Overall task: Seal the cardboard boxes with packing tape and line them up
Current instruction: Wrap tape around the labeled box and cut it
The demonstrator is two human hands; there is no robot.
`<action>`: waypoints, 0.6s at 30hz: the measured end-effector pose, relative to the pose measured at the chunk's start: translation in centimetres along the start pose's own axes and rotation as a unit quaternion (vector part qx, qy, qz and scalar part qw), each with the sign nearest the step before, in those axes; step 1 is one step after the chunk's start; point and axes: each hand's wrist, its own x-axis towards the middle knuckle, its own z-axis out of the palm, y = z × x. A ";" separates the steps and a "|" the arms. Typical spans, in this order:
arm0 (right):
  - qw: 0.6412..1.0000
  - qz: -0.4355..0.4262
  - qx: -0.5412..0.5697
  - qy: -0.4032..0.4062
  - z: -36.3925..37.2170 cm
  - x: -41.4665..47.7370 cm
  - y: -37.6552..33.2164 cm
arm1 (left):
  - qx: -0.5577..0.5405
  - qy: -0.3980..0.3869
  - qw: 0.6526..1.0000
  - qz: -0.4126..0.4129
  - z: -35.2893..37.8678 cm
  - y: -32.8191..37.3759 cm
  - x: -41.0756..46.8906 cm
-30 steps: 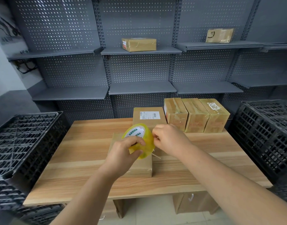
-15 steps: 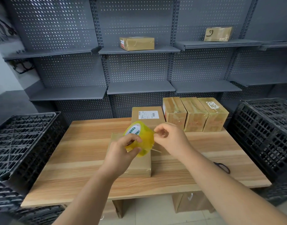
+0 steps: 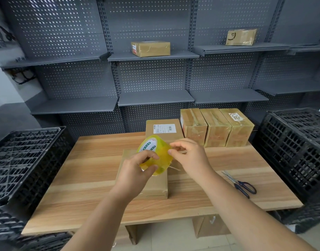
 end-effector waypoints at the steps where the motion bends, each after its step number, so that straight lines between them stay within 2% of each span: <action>1: 1.000 -0.010 -0.013 -0.020 -0.2 0.3 0.0 | 0.002 -0.002 1.000 0.001 -0.1 0.0 0.0; 6: 0.984 -0.068 -0.117 -0.117 -1.3 1.0 0.1 | 0.021 -0.017 0.999 0.021 -0.6 0.0 -0.1; 11: 0.949 -0.128 -0.227 -0.177 -1.5 1.6 -1.0 | 0.034 -0.046 0.998 0.016 -1.2 0.3 0.3; 15: 0.922 -0.143 -0.297 -0.202 -1.1 1.8 -2.2 | 0.047 -0.050 0.997 0.025 -1.6 0.5 0.7; 18: 0.922 -0.141 -0.308 -0.186 -1.0 1.9 -2.5 | 0.051 -0.050 0.997 0.034 -1.8 0.6 0.9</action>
